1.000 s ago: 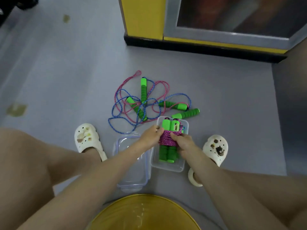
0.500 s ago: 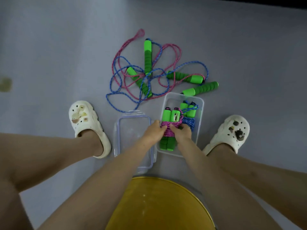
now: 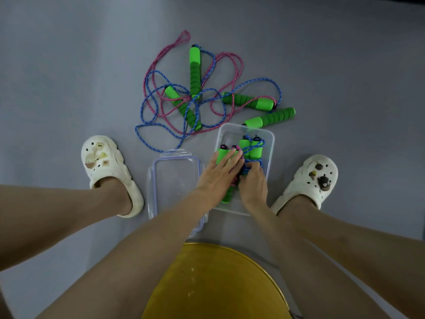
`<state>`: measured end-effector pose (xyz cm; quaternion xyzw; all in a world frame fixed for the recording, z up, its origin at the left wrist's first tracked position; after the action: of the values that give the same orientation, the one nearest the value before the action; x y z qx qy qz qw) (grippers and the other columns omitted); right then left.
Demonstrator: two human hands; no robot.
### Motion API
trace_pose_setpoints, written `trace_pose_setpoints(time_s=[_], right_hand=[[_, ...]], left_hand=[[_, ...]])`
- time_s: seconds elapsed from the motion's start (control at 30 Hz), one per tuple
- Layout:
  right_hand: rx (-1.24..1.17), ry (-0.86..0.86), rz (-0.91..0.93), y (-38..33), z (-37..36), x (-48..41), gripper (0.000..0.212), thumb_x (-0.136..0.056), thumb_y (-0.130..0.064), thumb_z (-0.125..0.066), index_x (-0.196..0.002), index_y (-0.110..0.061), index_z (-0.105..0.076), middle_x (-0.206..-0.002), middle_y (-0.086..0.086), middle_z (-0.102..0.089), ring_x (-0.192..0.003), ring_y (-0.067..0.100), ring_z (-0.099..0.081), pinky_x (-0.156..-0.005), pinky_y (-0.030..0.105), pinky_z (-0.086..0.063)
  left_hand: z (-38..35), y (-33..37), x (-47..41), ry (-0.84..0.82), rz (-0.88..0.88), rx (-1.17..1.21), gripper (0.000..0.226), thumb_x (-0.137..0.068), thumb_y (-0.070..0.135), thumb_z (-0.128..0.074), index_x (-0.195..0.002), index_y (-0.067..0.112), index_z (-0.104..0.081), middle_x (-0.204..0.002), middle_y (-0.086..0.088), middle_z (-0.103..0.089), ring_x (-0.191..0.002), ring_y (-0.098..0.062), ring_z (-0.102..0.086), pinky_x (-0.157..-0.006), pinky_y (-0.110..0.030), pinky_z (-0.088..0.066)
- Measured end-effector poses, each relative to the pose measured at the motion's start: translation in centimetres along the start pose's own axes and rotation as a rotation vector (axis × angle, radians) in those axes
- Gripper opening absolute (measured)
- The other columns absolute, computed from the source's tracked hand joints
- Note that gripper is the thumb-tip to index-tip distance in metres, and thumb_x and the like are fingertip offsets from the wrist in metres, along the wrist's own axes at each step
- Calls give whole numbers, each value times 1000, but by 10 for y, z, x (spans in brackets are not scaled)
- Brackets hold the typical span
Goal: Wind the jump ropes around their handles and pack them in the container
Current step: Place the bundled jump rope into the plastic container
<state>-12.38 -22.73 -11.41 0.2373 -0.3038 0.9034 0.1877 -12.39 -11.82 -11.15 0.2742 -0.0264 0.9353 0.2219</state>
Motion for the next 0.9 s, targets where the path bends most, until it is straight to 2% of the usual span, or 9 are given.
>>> trace_pose_setpoints(time_s=[0.03, 0.1, 0.17, 0.23, 0.33, 0.47, 0.6, 0.77, 0.9], right_hand=[[89, 19, 83, 2, 3, -4, 34, -87, 0, -52, -120, -7, -47, -119, 10, -50, -108, 30, -51, -75, 35, -42], [289, 6, 280, 5, 8, -18, 52, -83, 1, -56, -133, -8, -41, -136, 11, -37, -123, 29, -38, -98, 39, -41], [498, -117, 420, 4, 11, -32, 77, -82, -5, -63, -147, -10, -22, -155, 10, -11, -141, 30, -14, -115, 40, -20], [651, -213, 478, 0, 11, -46, 94, -80, -19, -71, -151, -12, -9, -159, 7, 9, -146, 30, 4, -118, 41, -6], [801, -274, 477, -4, 15, -63, 106, -72, -40, -76, -150, -17, -8, -157, 8, 17, -145, 32, 11, -117, 45, 3], [952, -311, 465, -3, 16, -74, 107, -68, -51, -76, -148, -25, -10, -156, 15, 11, -145, 33, 3, -117, 46, -5], [1043, -281, 520, -5, 18, -79, 100, -68, -58, -73, -145, -25, -19, -155, 18, -1, -144, 31, -9, -114, 42, -18], [991, -278, 581, -10, 22, -83, 76, -77, -52, -66, -140, -23, -35, -153, 19, -13, -136, 31, -29, -109, 40, -29], [974, -297, 597, -11, 26, -83, 72, -79, -45, -69, -138, -21, -39, -151, 18, -17, -135, 32, -30, -110, 40, -31]], left_hand=[[0, 1, -4, -26, -6, -34, 71, -100, 24, -39, -153, 12, 8, -160, -5, 17, -147, -22, 13, -117, -45, 4], [-1, 1, -10, -80, -2, -69, 75, -99, 29, -42, -152, 11, 8, -160, -5, 17, -147, -21, 12, -117, -46, 4], [-3, -1, -13, -121, 4, -92, 78, -99, 32, -45, -152, 11, 9, -160, -5, 16, -147, -21, 13, -117, -47, 3], [-3, -1, -14, -136, 4, -122, 77, -99, 35, -42, -152, 11, 9, -160, -5, 15, -147, -21, 14, -117, -49, 3], [3, 3, -13, -140, -12, -144, 74, -101, 37, -34, -151, 8, 12, -160, -8, 15, -147, -24, 13, -118, -50, 0], [4, 7, -15, -149, -39, -158, 72, -101, 38, -34, -151, 8, 8, -160, -13, 12, -147, -29, 11, -118, -51, 2], [4, 6, -21, -149, -48, -183, 69, -102, 35, -34, -151, 3, 2, -160, -14, 6, -148, -30, 8, -118, -51, 3], [0, 15, -26, -129, -2, -138, 63, -102, 19, -37, -150, -3, -3, -158, -23, 0, -147, -36, 3, -117, -49, 5], [4, 24, -32, -132, 8, -186, 63, -100, 15, -40, -150, -2, -5, -157, -25, -4, -147, -38, 0, -116, -49, 7]])
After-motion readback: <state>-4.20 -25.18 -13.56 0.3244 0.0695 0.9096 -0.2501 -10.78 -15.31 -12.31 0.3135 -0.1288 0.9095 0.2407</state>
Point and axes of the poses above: each hand's wrist, its own x-axis away from the middle knuckle, its own z-axis out of the back of the hand, y = z × x, the point moved 1 cm from there along -x, towards the middle knuckle
